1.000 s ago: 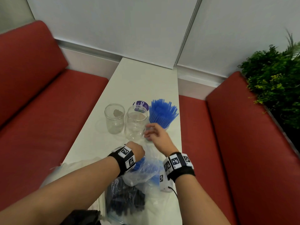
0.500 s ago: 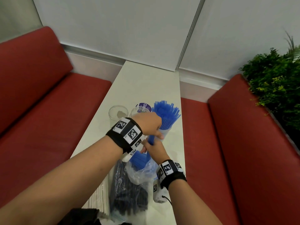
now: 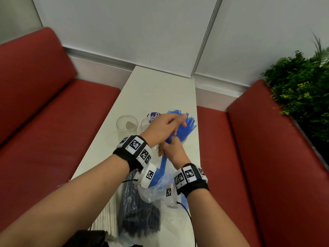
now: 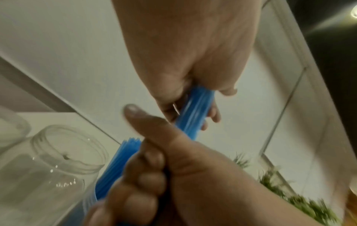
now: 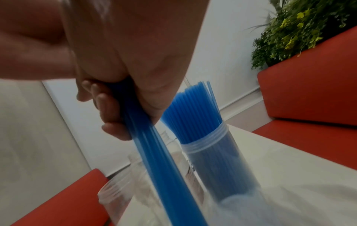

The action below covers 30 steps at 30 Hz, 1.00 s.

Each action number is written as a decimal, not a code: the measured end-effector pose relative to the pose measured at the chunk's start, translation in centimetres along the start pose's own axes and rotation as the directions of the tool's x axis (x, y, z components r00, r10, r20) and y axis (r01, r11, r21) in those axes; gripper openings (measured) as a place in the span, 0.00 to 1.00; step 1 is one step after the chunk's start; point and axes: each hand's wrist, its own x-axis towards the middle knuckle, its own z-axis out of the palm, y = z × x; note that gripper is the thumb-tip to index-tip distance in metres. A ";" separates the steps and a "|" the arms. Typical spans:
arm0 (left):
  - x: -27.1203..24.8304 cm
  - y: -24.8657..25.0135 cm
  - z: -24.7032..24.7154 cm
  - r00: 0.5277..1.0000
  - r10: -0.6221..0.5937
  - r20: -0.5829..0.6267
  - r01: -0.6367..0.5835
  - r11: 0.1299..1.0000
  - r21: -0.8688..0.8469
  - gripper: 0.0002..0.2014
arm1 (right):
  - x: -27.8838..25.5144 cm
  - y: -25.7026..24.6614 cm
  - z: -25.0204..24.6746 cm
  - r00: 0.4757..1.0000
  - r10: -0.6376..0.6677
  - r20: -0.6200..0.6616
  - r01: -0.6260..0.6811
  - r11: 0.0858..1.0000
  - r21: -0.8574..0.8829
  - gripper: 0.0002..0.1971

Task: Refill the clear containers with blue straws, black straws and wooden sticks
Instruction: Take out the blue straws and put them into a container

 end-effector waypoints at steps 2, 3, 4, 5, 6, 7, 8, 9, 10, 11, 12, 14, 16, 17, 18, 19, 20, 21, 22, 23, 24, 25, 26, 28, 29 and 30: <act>0.4 -0.4 -0.2 0.989 -0.071 -0.130 0.044 0.979 -0.201 0.24 | 0.8 -0.7 -1.8 0.997 -0.059 -0.055 0.063 0.996 0.065 0.18; 0.6 -0.8 -0.2 0.978 -0.100 -0.184 0.051 0.965 -0.256 0.25 | 1.3 -1.2 -2.8 0.992 -0.078 -0.097 0.087 0.992 0.089 0.18; 0.7 -1.4 -0.1 0.967 -0.119 -0.227 0.061 0.968 -0.245 0.24 | 2.0 -1.8 -3.8 0.986 -0.092 -0.140 0.107 0.989 0.105 0.19; 0.7 -2.2 0.1 0.957 -0.128 -0.259 0.089 0.983 -0.158 0.21 | 2.6 -2.3 -4.7 0.978 -0.101 -0.182 0.124 0.985 0.120 0.20; 0.7 -3.1 0.3 0.954 -0.124 -0.273 0.126 0.992 -0.011 0.16 | 3.3 -2.9 -5.6 0.969 -0.109 -0.224 0.141 0.981 0.135 0.21; 0.6 -4.1 0.6 0.955 -0.120 -0.271 0.163 0.977 0.141 0.12 | 3.9 -3.5 -6.3 0.958 -0.117 -0.262 0.158 0.977 0.141 0.22; 0.5 -5.1 0.9 0.960 -0.118 -0.252 0.184 0.949 0.256 0.10 | 4.4 -4.0 -6.9 0.947 -0.126 -0.295 0.175 0.974 0.146 0.23; 0.4 -6.1 1.2 0.972 -0.119 -0.201 0.182 0.924 0.337 0.11 | 4.9 -4.4 -7.4 0.935 -0.135 -0.327 0.193 0.970 0.150 0.23; 0.3 -7.0 1.6 0.986 -0.120 -0.112 0.155 0.900 0.407 0.12 | 5.3 -4.7 -7.7 0.924 -0.142 -0.355 0.205 0.968 0.147 0.23; 0.3 -7.8 2.1 0.992 -0.126 0.009 0.106 0.868 0.486 0.14 | 5.6 -5.0 -8.0 0.914 -0.148 -0.377 0.211 0.968 0.133 0.24; 0.2 -8.6 2.6 0.981 -0.137 0.141 0.033 0.821 0.570 0.17 | 5.9 -5.1 -8.1 0.906 -0.153 -0.394 0.215 0.969 0.119 0.24; 0.1 -10.1 3.6 0.924 -0.179 0.338 -0.128 0.688 0.714 0.25 | 6.5 -5.0 -7.9 0.894 -0.159 -0.419 0.225 0.968 0.111 0.24; 0.0 -11.4 4.4 0.892 -0.232 0.389 -0.205 0.559 0.804 0.32 | 6.8 -4.8 -7.5 0.887 -0.158 -0.434 0.229 0.966 0.117 0.25; 0.0 -11.8 4.6 0.886 -0.257 0.385 -0.215 0.509 0.834 0.35 | 7.0 -4.5 -7.3 0.886 -0.157 -0.437 0.232 0.965 0.124 0.25; 0.0 -12.1 4.7 0.885 -0.270 0.378 -0.217 0.480 0.850 0.36 | 7.1 -4.2 -7.1 0.885 -0.157 -0.438 0.235 0.963 0.131 0.24; 0.1 -12.4 4.9 0.889 -0.266 0.373 -0.215 0.476 0.853 0.36 | 7.4 -3.7 -6.9 0.886 -0.151 -0.439 0.231 0.964 0.134 0.24; 0.2 -12.7 5.0 0.897 -0.245 0.367 -0.213 0.487 0.847 0.36 | 7.5 -3.2 -6.7 0.887 -0.145 -0.438 0.224 0.966 0.134 0.23; 0.3 -12.9 5.2 0.905 -0.223 0.362 -0.211 0.504 0.837 0.35 | 7.7 -2.6 -6.5 0.892 -0.133 -0.433 0.208 0.969 0.131 0.22; 0.4 -13.0 5.3 0.911 -0.209 0.357 -0.205 0.520 0.829 0.34 | 7.8 -1.9 -6.3 0.897 -0.114 -0.426 0.183 0.975 0.124 0.22; 0.6 -13.0 5.4 0.914 -0.205 0.349 -0.193 0.537 0.822 0.33 | 8.0 -1.2 -6.0 0.902 -0.091 -0.422 0.153 0.981 0.116 0.21; 0.8 -12.9 5.4 0.915 -0.210 0.346 -0.180 0.554 0.813 0.32 | 8.0 -0.5 -5.8 0.904 -0.069 -0.422 0.128 0.985 0.112 0.19; 0.9 -12.8 5.3 0.912 -0.213 0.351 -0.175 0.572 0.801 0.30 | 8.1 0.0 -5.7 0.904 -0.054 -0.424 0.114 0.987 0.117 0.17; 1.1 -12.6 5.1 0.906 -0.215 0.364 -0.173 0.597 0.784 0.29 | 8.2 0.3 -5.6 0.903 -0.048 -0.426 0.114 0.985 0.132 0.14; 1.2 -12.3 4.5 0.911 -0.191 0.365 -0.150 0.672 0.725 0.24 | 8.5 0.3 -5.6 0.903 -0.084 -0.421 0.159 0.976 0.145 0.09; 1.1 -12.2 4.1 0.924 -0.171 0.342 -0.120 0.719 0.685 0.21 | 8.7 0.0 -5.6 0.897 -0.124 -0.425 0.198 0.971 0.136 0.08; 0.9 -12.2 3.7 0.939 -0.159 0.305 -0.081 0.760 0.645 0.19 | 8.8 -0.4 -5.7 0.885 -0.164 -0.437 0.240 0.963 0.125 0.09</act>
